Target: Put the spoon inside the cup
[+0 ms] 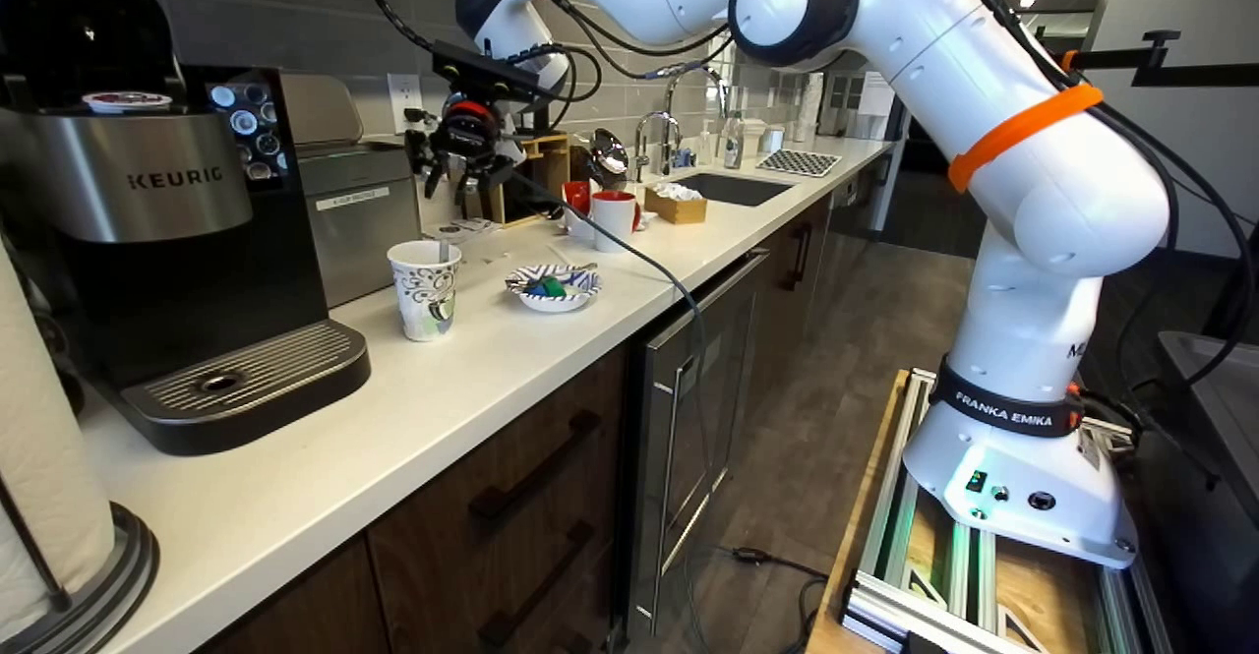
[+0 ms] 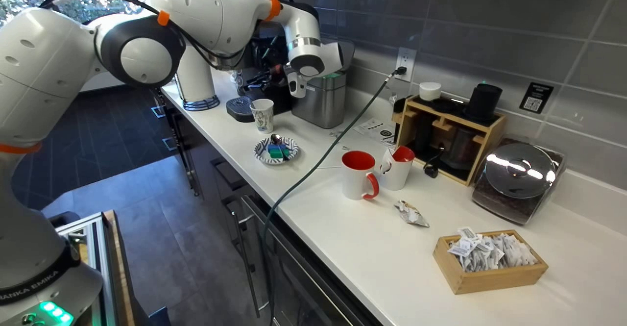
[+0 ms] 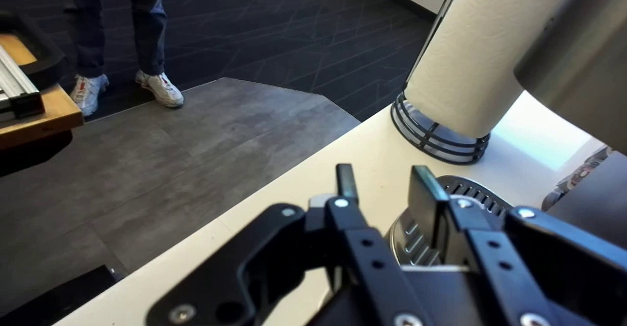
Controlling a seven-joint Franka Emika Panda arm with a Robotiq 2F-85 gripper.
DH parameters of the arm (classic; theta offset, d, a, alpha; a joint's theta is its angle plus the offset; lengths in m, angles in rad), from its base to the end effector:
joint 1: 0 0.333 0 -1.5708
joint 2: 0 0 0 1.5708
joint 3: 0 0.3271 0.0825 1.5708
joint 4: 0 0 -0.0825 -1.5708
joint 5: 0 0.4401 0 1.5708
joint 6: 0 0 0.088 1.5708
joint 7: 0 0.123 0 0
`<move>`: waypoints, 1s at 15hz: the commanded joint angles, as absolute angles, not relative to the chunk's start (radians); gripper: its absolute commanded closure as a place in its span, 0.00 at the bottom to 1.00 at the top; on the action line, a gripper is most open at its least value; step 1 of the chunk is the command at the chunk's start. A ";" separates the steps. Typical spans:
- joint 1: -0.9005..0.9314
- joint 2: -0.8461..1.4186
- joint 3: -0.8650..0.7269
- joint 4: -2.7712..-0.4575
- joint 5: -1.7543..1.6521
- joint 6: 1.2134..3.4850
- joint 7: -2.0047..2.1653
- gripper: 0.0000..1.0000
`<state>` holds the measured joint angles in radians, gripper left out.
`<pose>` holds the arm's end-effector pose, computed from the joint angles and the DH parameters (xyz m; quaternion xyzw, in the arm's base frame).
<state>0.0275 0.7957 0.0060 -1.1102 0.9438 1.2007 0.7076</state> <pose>0.7372 0.1420 0.3431 -0.7906 0.2687 0.4517 0.3144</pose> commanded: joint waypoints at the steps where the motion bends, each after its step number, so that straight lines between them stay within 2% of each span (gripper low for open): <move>1: 0.017 0.864 0.022 -1.007 0.923 1.126 0.758 0.34; 5: 0.001 0.872 0.017 -0.977 0.925 1.096 0.762 0.03; 10: -0.016 0.817 -0.066 -0.998 0.793 1.158 0.764 0.00; 15: -0.003 0.690 -0.128 -1.116 0.576 1.247 0.520 0.00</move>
<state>-0.0305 0.7923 -0.0920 -1.0015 0.6614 1.1577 0.6485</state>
